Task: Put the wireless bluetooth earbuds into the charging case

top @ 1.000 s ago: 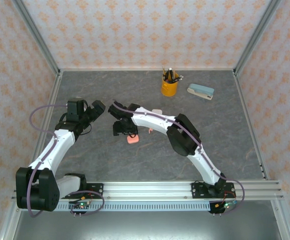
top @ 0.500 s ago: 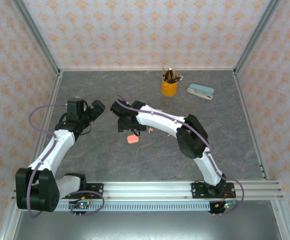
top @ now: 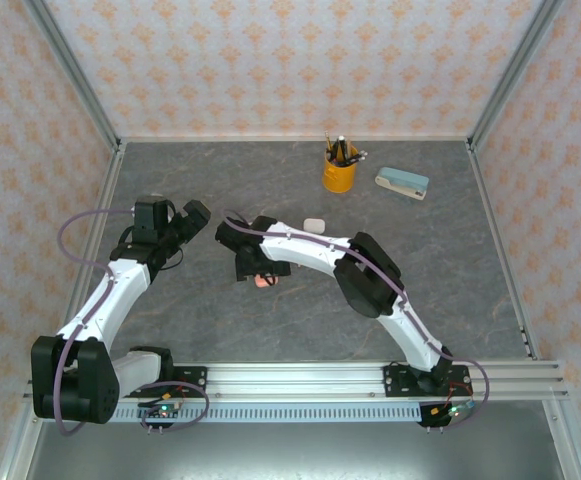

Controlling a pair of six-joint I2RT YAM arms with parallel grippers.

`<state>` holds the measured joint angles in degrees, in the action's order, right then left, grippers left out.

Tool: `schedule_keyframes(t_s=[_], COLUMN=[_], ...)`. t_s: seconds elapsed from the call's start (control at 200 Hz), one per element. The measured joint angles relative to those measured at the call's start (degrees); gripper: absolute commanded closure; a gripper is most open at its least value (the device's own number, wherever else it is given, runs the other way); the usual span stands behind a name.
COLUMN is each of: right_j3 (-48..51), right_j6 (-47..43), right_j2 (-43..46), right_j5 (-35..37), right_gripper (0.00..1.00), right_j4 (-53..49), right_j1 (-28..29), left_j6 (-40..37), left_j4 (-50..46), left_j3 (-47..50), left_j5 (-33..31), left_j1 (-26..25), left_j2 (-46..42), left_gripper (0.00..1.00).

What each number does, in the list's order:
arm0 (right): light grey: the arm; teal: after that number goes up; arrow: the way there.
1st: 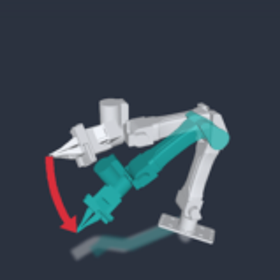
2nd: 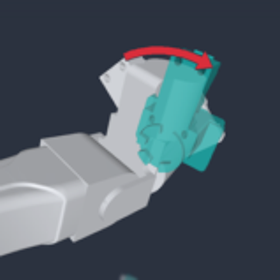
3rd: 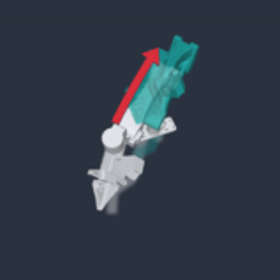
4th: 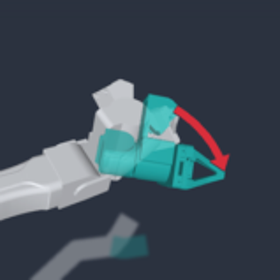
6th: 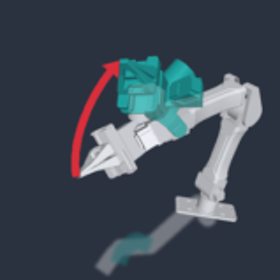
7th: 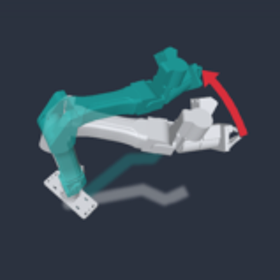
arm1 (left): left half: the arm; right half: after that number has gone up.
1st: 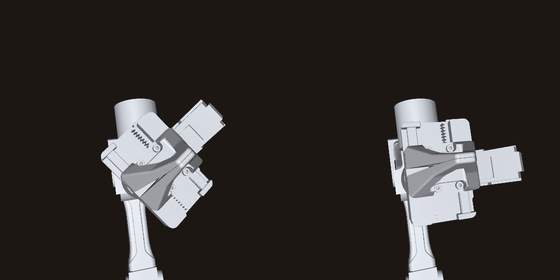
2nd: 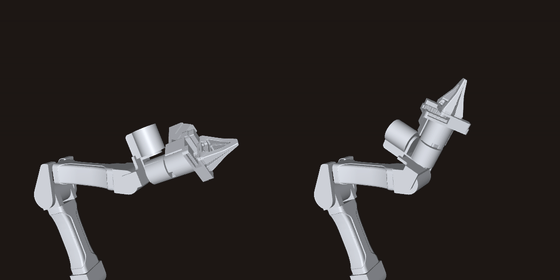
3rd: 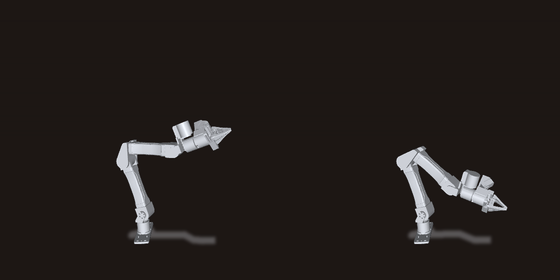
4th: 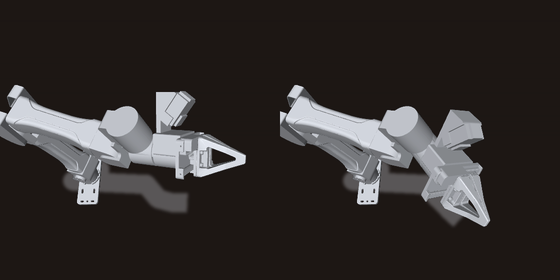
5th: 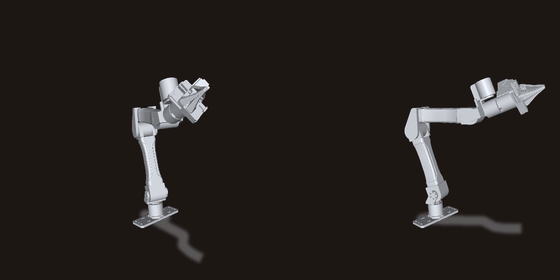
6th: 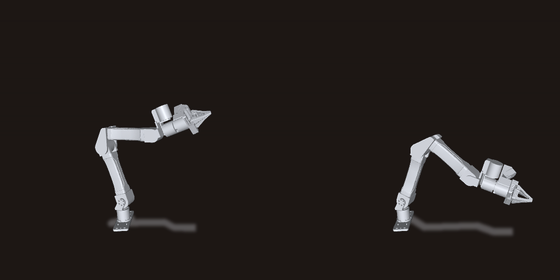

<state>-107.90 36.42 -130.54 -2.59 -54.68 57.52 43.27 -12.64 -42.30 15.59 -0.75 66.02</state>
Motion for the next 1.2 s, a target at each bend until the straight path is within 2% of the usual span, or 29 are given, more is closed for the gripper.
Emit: schedule_keyframes(t_s=[1.011, 1.201], right_j3=[0.44, 1.05], right_j6=[0.98, 1.05], right_j2=[-1.20, -1.03], right_j5=[-1.90, -1.90], right_gripper=[0.29, 0.26], right_j4=[0.74, 1.31], right_j1=[-0.02, 0.00], left_j6=[-0.07, -0.22], left_j4=[0.02, 0.02], left_j3=[0.00, 0.00], left_j5=[0.00, 0.00], left_j1=[0.00, 0.00], left_j2=[0.02, 0.02], left_gripper=[0.00, 0.00])
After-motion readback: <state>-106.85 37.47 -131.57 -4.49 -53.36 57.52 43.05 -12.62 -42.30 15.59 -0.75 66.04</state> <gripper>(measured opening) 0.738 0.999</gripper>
